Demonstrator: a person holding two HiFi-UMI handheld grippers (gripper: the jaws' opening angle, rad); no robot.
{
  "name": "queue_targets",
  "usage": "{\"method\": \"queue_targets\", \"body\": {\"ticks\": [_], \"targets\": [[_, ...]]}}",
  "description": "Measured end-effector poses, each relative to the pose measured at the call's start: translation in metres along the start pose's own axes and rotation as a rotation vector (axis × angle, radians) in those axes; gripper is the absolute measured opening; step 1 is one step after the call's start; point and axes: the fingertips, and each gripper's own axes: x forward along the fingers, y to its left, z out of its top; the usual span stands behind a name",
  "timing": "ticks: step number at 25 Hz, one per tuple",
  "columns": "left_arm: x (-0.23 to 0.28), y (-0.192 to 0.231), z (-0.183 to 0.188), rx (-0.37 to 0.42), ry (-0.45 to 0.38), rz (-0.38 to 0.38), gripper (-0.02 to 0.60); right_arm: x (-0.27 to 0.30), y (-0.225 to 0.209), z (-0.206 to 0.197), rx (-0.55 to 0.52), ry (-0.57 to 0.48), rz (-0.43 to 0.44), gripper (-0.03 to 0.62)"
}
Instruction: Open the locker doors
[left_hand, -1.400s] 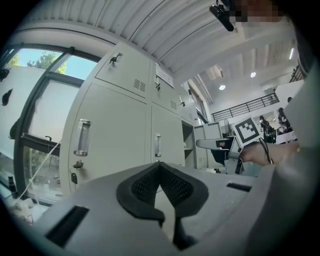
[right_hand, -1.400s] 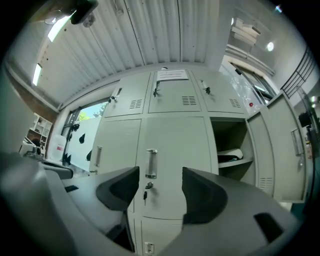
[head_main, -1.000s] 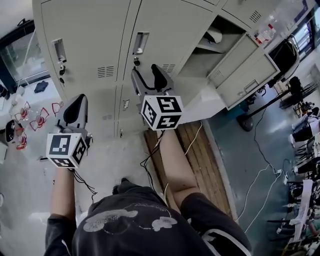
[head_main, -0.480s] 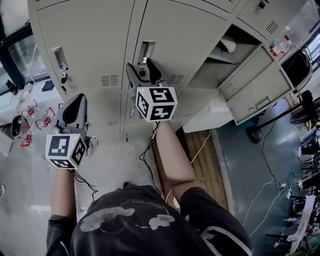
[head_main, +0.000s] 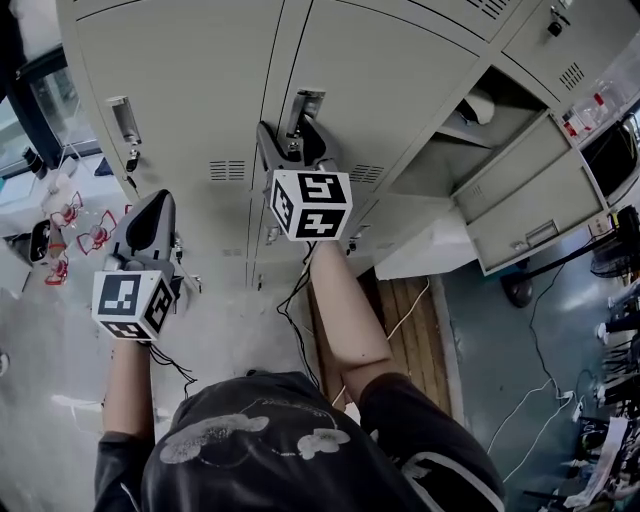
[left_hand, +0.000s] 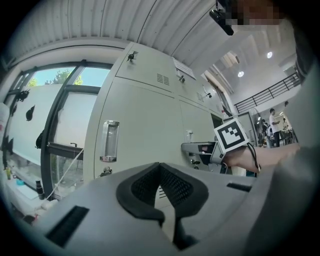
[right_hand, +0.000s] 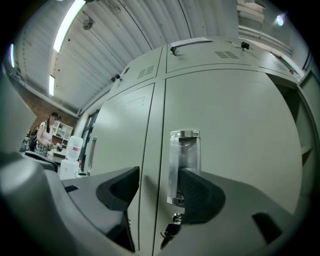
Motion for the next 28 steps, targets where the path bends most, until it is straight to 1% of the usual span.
{"method": "queue_targets", "body": {"ticks": [4, 8, 13, 17, 20, 24, 28], "targets": [[0.003, 0.0, -0.005, 0.001, 0.006, 0.005, 0.008, 0.002, -0.001, 0.0, -0.007, -0.021, -0.022, 0.272], [0.002, 0.0, -0.009, -0.007, 0.005, 0.009, 0.008, 0.002, 0.005, 0.003, 0.065, -0.054, -0.006, 0.278], [-0.002, 0.0, -0.013, -0.018, 0.017, -0.006, 0.008, -0.002, 0.006, 0.004, 0.096, -0.034, -0.026, 0.281], [-0.002, 0.003, -0.013, -0.011, 0.026, -0.042, 0.008, -0.012, 0.011, 0.005, 0.085, -0.02, -0.067, 0.279], [0.0, 0.002, -0.01, -0.008, 0.024, -0.081, 0.008, -0.023, 0.011, 0.006, 0.084, 0.003, -0.122, 0.273], [0.0, -0.008, -0.007, -0.01, 0.022, -0.14, 0.008, -0.045, 0.008, 0.007, 0.073, 0.033, -0.193, 0.215], [-0.002, -0.016, -0.006, -0.012, 0.022, -0.187, 0.008, -0.06, 0.006, 0.009, 0.052, 0.057, -0.24, 0.184]]}}
